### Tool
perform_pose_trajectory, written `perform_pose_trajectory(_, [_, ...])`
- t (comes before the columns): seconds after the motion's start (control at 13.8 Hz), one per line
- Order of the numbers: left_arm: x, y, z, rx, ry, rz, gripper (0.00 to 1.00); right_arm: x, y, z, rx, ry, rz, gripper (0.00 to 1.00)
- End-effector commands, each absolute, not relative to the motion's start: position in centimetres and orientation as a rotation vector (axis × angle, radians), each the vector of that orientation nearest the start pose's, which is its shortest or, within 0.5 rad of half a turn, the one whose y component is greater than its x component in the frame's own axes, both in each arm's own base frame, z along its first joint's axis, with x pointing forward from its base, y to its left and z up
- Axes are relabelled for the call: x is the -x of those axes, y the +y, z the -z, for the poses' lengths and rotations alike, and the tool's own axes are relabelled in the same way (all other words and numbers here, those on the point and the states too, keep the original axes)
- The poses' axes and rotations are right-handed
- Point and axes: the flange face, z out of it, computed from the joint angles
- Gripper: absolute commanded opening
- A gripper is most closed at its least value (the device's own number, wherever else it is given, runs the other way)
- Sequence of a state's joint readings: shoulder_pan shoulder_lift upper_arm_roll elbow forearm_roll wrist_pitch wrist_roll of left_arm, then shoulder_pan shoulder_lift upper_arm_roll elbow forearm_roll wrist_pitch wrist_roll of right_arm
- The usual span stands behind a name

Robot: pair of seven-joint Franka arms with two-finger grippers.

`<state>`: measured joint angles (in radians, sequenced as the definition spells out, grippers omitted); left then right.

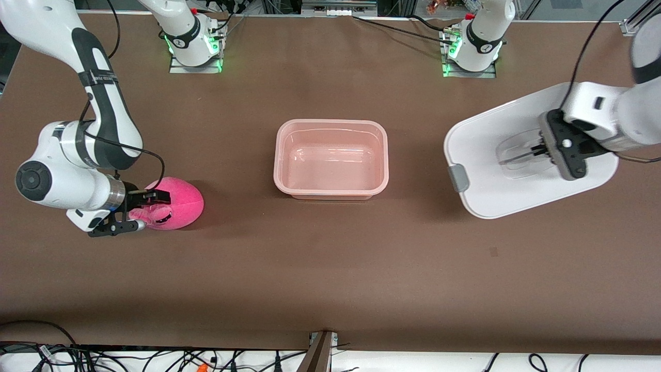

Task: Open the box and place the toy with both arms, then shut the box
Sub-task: 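Lift the lid aside with the left gripper while the right gripper reaches the toy, then grasp the pink plush toy with the right gripper, then carry the pink toy with the right gripper over the pink container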

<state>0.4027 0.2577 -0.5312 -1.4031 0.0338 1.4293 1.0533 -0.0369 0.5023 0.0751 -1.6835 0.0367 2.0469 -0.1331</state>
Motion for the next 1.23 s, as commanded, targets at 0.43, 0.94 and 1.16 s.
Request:
perform_pose_trajectory(0.43, [-61.4, -2.6, -55.1, 2.738, 1.882, -0.252, 0.0, -65.8, 2.3, -30.5, 3.051, -0.321, -0.177, 0.0])
perform_pose_trajectory(0.94, [-61.4, -2.8, -55.1, 2.739, 1.89, -0.248, 0.0, -65.9, 6.5, -36.6, 3.081, -0.569, -0.163, 0.0])
perform_pose_trajectory(1.16, [-61.6, -2.9, -54.5, 2.748, 1.9, -0.255, 0.0, -65.9, 11.1, -41.0, 3.019, -0.812, -0.198, 0.0])
